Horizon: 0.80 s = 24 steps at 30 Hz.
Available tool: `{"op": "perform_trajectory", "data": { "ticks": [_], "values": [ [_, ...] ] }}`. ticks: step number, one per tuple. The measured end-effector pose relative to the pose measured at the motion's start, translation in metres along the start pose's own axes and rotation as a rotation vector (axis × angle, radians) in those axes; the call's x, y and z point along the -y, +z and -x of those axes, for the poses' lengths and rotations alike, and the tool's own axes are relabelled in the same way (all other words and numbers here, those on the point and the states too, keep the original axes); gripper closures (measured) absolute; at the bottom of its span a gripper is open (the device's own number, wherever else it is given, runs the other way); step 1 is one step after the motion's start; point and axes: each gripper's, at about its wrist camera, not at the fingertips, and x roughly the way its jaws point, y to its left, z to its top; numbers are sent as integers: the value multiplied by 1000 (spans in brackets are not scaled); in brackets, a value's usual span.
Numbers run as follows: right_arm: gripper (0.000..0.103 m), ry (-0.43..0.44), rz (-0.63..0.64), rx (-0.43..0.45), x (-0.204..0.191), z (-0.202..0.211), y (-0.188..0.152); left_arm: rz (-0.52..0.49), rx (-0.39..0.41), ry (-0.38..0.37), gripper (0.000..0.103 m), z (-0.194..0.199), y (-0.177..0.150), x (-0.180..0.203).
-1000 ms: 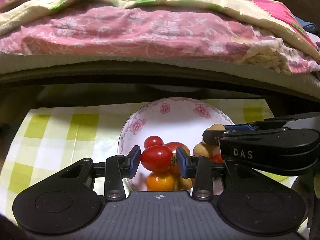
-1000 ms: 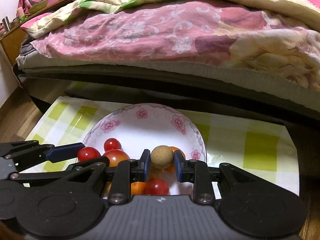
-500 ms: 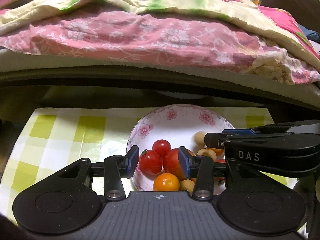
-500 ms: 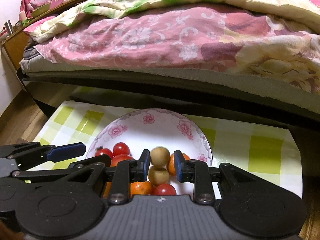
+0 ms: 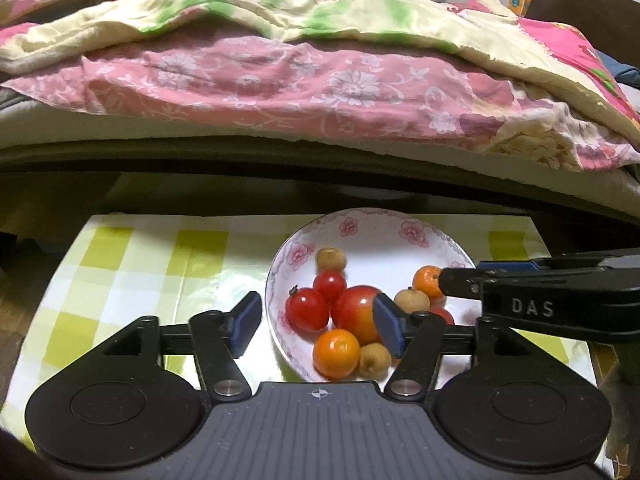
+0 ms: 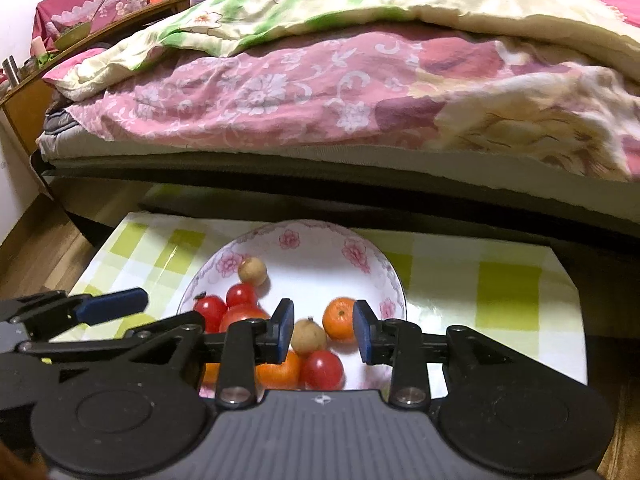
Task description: Organize fruits
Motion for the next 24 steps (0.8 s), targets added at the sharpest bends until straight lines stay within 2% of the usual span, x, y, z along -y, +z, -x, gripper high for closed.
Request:
{"op": "perform_trajectory", "data": {
  "ticks": [4, 10, 17, 24],
  "values": [
    [68, -11, -7, -9, 0, 13, -11, -24, 12, 42, 20, 14, -10, 7],
    [68, -9, -32, -5, 3, 42, -30, -32, 20, 76, 16, 34, -25, 13],
    [67, 0, -63, -6, -1, 71, -58, -26, 35, 130, 1, 60, -45, 15],
    [67, -4, -86, -13, -5, 90, -82, 4, 41, 130, 0, 76, -63, 18]
  ]
}}
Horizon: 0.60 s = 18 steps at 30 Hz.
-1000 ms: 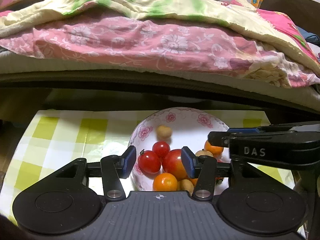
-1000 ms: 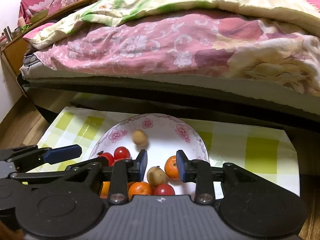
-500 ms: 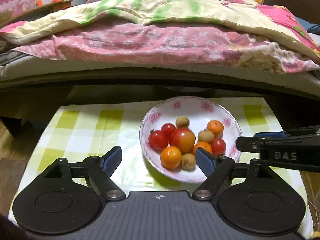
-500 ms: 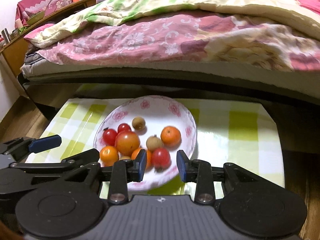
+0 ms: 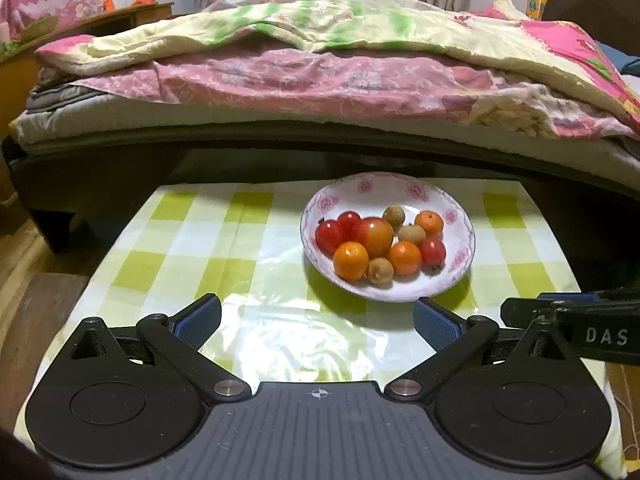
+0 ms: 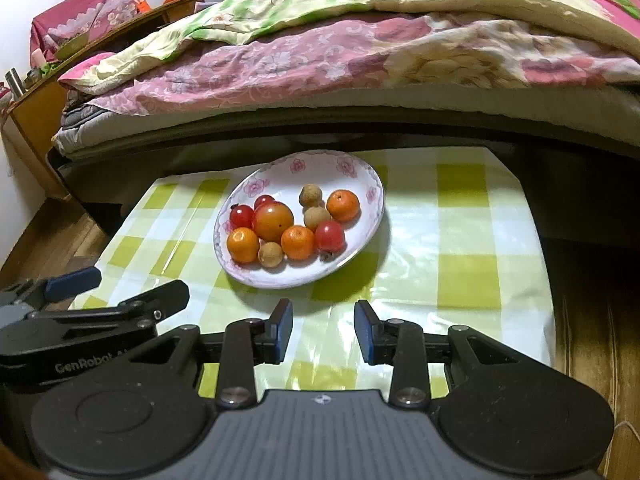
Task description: Organize fruits
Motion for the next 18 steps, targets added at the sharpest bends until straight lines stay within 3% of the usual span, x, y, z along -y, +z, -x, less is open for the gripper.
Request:
{"op": "perform_trajectory", "data": {
  "ticks": [9, 18],
  "values": [
    [66, 8, -17, -11, -8, 17, -26, 6, -7, 34, 0, 16, -19, 2],
    [62, 5, -29, -21, -12, 32, -49, 15, -37, -5, 0, 31, -43, 4]
  ]
}}
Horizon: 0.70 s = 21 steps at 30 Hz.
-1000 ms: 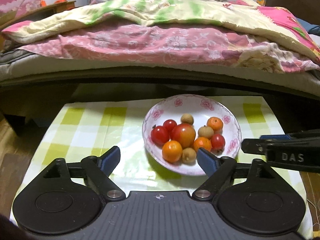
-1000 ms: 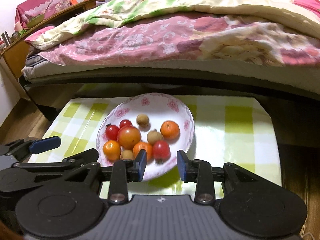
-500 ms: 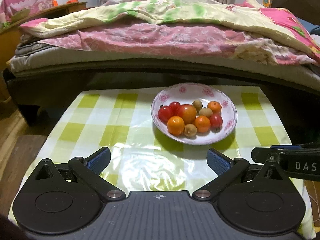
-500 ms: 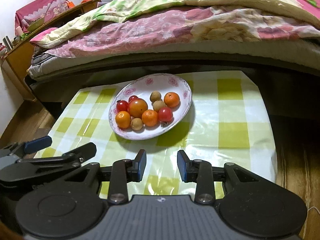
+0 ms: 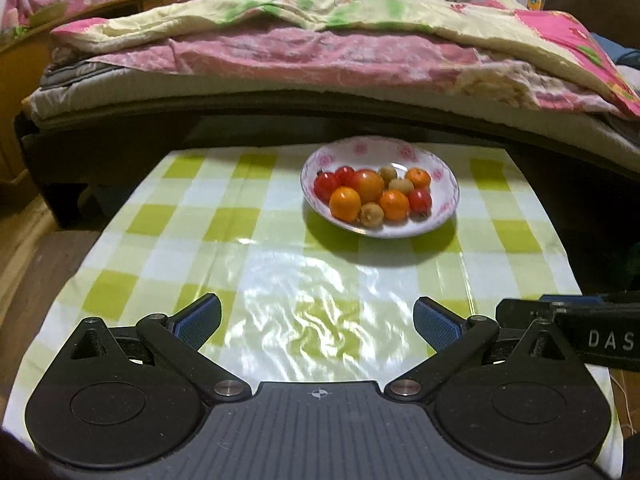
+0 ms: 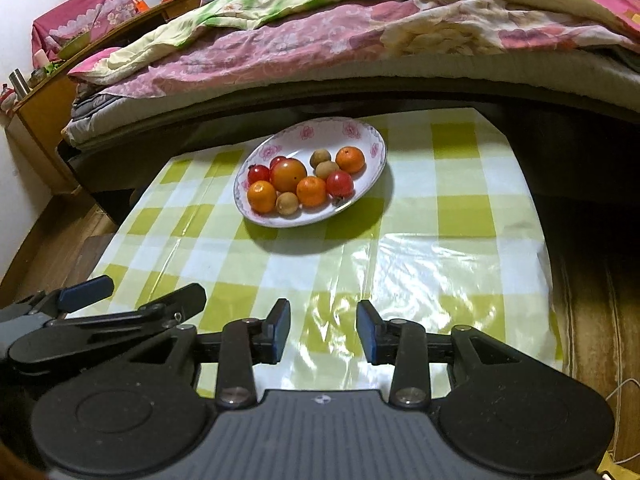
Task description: Organize fruits
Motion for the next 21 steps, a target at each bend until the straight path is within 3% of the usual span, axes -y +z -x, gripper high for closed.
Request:
{"op": "perform_trajectory", "data": {
  "ticks": [21],
  "values": [
    [61, 0, 1, -40, -5, 13, -30, 45, -87, -18, 0, 11, -21, -5]
  ]
}}
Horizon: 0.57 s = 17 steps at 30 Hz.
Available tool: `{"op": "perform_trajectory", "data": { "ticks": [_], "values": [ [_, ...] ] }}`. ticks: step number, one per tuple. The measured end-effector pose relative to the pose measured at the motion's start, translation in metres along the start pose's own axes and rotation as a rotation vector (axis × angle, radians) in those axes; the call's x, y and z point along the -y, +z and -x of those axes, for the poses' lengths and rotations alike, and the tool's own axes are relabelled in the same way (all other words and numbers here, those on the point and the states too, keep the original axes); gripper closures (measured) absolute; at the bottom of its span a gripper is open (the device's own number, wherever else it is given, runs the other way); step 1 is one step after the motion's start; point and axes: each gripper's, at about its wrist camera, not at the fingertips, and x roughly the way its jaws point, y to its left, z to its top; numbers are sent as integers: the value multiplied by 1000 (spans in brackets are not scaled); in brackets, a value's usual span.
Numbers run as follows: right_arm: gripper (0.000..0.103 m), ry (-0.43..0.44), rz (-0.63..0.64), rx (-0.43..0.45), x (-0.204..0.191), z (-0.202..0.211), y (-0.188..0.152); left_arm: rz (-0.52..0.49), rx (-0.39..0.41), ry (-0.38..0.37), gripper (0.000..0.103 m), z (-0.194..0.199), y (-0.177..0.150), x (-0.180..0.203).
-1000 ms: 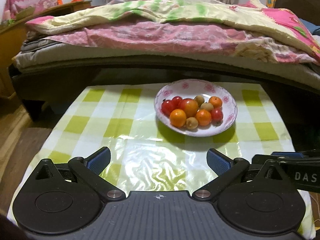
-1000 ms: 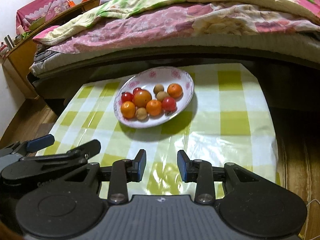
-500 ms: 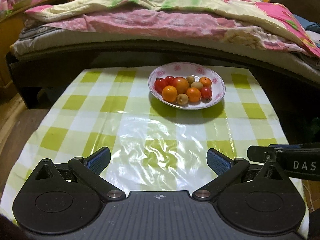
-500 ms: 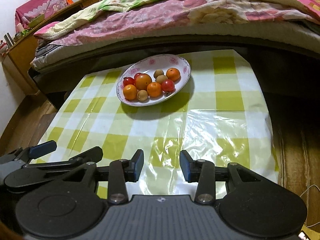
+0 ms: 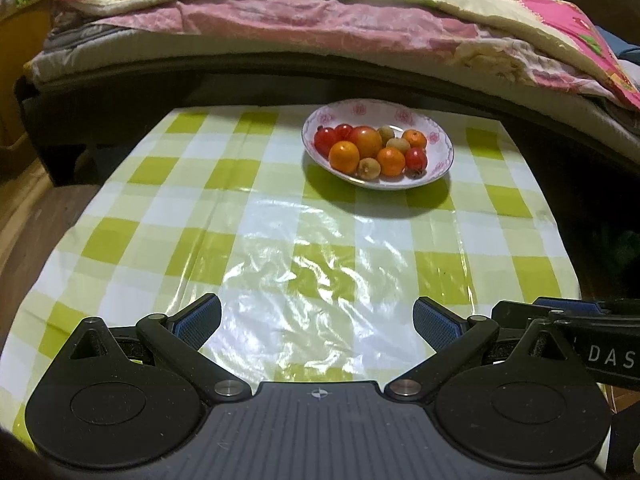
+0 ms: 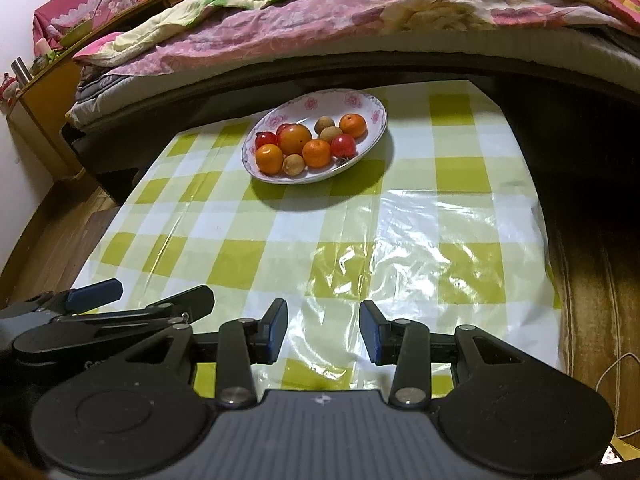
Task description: Organize fruits
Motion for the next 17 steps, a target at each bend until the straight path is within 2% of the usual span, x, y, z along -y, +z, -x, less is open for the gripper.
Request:
{"op": "perform_trajectory", "data": {
  "ticks": [17],
  "values": [
    [61, -3, 10, -7, -4, 0, -7, -2, 2, 5, 0, 3, -5, -2]
  ]
}}
